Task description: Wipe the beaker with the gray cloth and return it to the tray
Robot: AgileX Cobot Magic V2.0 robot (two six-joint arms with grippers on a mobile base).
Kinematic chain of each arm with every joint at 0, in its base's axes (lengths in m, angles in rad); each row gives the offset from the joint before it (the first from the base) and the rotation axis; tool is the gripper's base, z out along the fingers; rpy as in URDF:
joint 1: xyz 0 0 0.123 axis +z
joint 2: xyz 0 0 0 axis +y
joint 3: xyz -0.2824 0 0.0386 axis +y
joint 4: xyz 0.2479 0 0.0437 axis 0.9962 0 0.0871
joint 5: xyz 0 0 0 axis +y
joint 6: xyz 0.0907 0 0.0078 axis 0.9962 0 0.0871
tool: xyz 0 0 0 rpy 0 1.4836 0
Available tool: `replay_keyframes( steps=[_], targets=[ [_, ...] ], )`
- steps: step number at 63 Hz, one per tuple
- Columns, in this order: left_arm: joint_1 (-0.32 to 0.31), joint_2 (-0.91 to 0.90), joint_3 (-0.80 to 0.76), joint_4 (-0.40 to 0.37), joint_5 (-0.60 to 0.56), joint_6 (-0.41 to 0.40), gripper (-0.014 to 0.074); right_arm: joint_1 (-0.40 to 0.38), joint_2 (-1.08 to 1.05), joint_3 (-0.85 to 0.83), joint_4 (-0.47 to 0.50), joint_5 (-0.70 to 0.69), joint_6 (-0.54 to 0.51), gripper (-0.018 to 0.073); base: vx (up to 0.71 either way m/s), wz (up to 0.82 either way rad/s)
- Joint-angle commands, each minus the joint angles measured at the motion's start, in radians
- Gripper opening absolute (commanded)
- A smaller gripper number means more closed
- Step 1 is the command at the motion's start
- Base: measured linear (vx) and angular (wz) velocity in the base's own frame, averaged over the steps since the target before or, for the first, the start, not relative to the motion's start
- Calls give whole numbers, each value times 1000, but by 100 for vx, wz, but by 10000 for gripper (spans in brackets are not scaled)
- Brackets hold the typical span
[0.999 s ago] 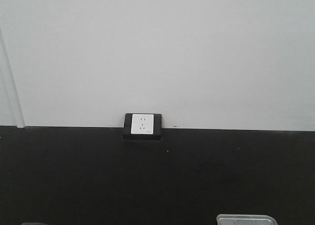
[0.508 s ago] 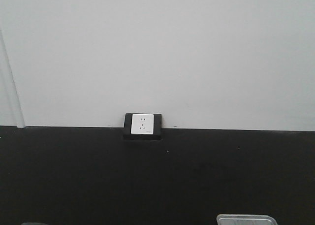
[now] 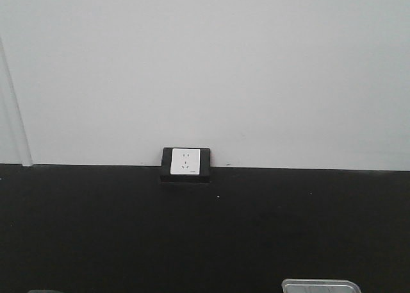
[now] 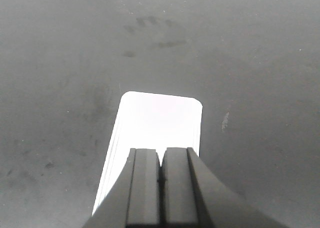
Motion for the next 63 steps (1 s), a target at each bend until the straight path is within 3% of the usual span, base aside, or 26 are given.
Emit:
replay_keyframes(
  steps=[1, 11, 35, 49, 63],
  targets=[
    [2, -25, 29, -11, -85, -8, -6, -3, -8, -27, -17, -71, -27, -12, 0, 0],
    [2, -25, 29, -11, -85, -8, -6, -4, -95, 61, -37, -174, -62, -12, 0, 0],
    [2, -25, 29, -11, -85, -8, -6, -6, -640, 668, -66, -715, -45, -11, 0, 0],
    [2, -25, 29, -11, -85, -8, -6, -17, -795, 861, -63, -839, -6, -11, 0, 0],
    [2, -25, 29, -11, -85, -8, -6, -120, -886, 1000, -58, -956, 4, -11, 0, 0]
  ],
)
